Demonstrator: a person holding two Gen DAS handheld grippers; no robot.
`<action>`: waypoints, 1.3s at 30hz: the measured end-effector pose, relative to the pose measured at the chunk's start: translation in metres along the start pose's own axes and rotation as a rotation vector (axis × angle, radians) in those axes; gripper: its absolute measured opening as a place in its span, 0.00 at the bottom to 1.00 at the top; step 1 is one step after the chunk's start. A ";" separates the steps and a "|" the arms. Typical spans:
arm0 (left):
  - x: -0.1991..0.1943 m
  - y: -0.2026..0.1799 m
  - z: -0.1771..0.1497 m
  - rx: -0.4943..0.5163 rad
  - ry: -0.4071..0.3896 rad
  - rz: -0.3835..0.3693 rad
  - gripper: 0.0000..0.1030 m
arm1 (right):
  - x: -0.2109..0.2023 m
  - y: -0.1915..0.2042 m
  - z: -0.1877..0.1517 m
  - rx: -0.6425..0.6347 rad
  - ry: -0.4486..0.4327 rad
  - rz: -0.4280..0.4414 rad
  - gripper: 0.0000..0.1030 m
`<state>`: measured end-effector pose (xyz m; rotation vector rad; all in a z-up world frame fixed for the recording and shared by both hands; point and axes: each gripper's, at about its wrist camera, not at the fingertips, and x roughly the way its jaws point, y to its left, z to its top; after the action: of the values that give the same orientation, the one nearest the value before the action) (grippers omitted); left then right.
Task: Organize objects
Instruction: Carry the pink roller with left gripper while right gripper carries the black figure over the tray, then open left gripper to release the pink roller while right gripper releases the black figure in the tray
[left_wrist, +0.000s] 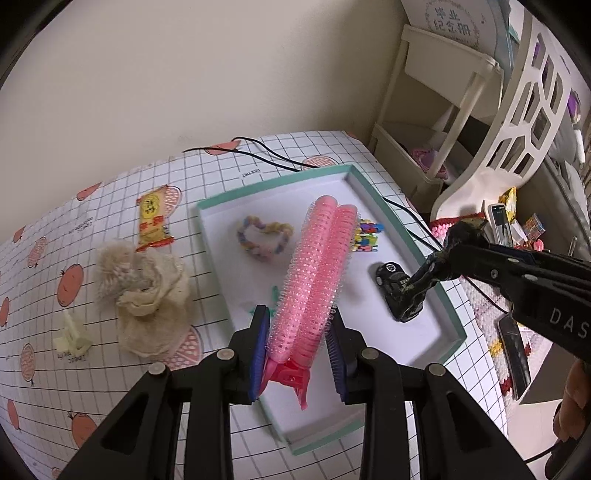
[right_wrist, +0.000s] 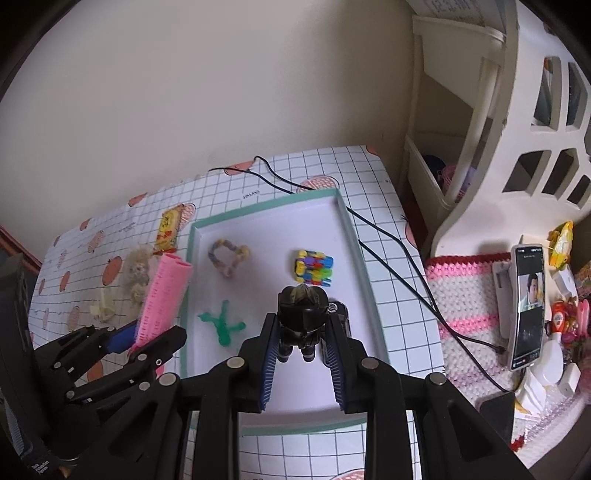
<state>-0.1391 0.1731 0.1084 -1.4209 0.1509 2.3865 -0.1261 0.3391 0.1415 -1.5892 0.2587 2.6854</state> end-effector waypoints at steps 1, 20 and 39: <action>0.002 -0.001 0.000 -0.002 0.004 0.001 0.31 | 0.001 -0.001 0.000 -0.001 0.005 0.000 0.27; 0.059 0.002 -0.012 -0.061 0.107 0.020 0.31 | 0.057 0.003 -0.010 -0.003 0.112 0.038 0.24; 0.081 0.014 -0.012 -0.118 0.098 0.074 0.31 | 0.077 0.002 -0.002 0.055 0.051 0.052 0.22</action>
<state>-0.1689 0.1770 0.0310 -1.6130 0.0899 2.4212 -0.1617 0.3311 0.0737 -1.6601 0.3765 2.6532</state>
